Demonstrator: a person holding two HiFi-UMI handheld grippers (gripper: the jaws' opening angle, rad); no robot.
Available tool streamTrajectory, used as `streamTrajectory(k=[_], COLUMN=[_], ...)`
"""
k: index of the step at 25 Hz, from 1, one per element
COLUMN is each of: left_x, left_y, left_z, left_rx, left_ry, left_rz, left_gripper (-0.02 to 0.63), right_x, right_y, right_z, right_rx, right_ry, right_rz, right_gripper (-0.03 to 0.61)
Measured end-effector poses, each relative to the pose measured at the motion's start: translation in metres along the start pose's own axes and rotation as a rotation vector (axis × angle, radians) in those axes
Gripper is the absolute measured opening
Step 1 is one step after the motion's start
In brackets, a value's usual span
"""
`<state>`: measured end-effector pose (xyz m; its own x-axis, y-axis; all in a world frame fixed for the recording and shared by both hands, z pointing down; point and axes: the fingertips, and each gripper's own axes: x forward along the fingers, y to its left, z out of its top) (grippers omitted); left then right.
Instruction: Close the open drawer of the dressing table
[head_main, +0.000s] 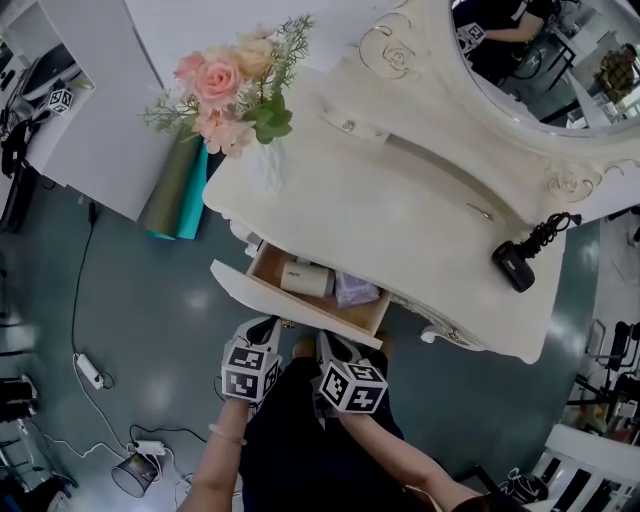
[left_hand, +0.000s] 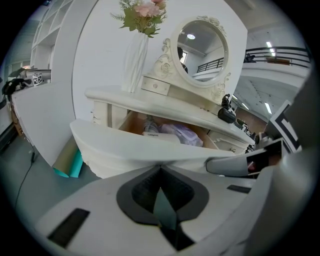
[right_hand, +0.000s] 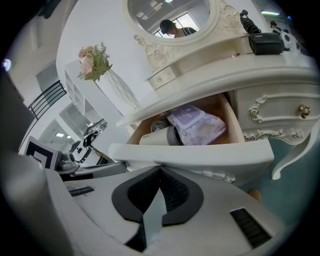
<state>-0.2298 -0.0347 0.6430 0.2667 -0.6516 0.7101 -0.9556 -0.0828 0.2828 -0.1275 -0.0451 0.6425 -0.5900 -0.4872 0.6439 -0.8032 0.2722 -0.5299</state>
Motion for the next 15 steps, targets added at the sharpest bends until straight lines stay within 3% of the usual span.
streamTrajectory(k=[15], left_x=[0.018], left_y=[0.0], left_z=[0.018], left_rx=[0.028], left_ry=[-0.003], left_rz=[-0.017], left_gripper=[0.02], right_x=[0.005], right_y=[-0.013], right_z=[0.023], right_rx=[0.022], right_ry=[-0.061], right_rz=[-0.037], right_gripper=[0.008])
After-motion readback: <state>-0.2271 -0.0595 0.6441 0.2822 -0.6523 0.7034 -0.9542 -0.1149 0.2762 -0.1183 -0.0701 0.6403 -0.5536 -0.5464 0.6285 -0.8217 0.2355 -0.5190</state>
